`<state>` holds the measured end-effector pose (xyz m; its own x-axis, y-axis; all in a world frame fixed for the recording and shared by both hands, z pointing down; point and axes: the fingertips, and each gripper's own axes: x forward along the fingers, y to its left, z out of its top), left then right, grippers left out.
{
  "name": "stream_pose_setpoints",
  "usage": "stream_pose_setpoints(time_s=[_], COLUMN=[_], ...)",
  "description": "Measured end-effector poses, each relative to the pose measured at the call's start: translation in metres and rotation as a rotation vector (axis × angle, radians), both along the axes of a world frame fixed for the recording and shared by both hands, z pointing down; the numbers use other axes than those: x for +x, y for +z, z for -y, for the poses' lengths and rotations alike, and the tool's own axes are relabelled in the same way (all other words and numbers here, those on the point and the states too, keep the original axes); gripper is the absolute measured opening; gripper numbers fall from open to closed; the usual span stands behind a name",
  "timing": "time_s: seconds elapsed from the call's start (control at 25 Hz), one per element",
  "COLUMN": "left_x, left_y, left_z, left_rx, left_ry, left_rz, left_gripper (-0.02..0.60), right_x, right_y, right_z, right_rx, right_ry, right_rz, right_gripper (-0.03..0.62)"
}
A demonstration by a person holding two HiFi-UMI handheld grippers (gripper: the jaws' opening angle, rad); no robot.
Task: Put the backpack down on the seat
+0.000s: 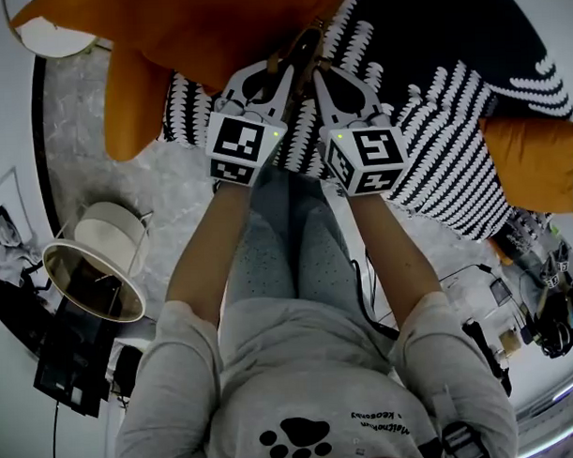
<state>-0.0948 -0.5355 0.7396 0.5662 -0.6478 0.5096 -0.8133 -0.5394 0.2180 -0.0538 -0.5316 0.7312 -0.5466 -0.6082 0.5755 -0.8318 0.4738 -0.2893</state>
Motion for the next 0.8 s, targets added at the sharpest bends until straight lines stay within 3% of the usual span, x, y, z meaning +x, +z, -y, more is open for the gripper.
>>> stream_pose_setpoints(time_s=[0.36, 0.72, 0.8], left_x=[-0.008, -0.018, -0.02], left_y=[0.009, 0.031, 0.031], left_z=[0.006, -0.011, -0.012], left_rx=[-0.061, -0.162, -0.171], left_ry=[-0.056, -0.075, -0.087], left_rz=[-0.048, -0.024, -0.029], left_gripper=[0.021, 0.025, 0.083], right_x=[-0.001, -0.003, -0.002], right_y=[0.004, 0.019, 0.023], right_z=[-0.001, -0.01, -0.012], right_rx=[-0.029, -0.085, -0.103], right_ry=[-0.027, -0.054, -0.047], right_rz=[-0.02, -0.046, -0.042], right_gripper=[0.046, 0.046, 0.047])
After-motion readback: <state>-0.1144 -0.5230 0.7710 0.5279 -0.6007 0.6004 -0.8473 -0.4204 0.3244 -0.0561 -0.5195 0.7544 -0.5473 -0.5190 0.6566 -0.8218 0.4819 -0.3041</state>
